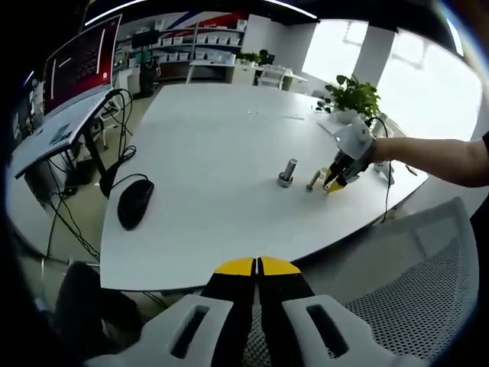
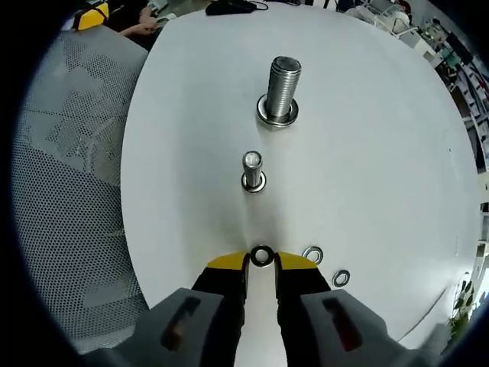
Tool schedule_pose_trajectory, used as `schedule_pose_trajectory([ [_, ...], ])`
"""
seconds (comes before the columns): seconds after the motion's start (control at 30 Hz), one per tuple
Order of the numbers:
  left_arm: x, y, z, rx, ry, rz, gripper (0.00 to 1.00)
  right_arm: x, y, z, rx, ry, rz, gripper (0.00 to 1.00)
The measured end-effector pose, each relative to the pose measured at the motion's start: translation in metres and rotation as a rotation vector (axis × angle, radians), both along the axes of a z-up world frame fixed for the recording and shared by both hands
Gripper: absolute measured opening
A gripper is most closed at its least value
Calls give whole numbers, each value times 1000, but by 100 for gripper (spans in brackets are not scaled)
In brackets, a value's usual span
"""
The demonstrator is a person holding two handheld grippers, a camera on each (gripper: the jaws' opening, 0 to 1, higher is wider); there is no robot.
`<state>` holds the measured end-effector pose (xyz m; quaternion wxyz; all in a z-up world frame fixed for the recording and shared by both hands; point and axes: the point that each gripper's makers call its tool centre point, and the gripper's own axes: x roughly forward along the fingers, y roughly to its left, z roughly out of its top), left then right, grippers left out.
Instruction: Place the washer onto the threaded stud by aligning its center hole with the stud, sliding it down to the base, and recovering from edge contact or off-axis alignment until the washer reaches the visible bottom stop.
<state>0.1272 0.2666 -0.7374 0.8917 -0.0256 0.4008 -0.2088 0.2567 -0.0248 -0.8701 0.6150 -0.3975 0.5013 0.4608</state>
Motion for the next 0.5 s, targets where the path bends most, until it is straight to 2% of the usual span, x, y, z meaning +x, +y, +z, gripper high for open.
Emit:
schedule_pose_trajectory([
  [0.5,-1,0,-1,4,8,-8,0,1,0,1,-24,14,-14,14],
])
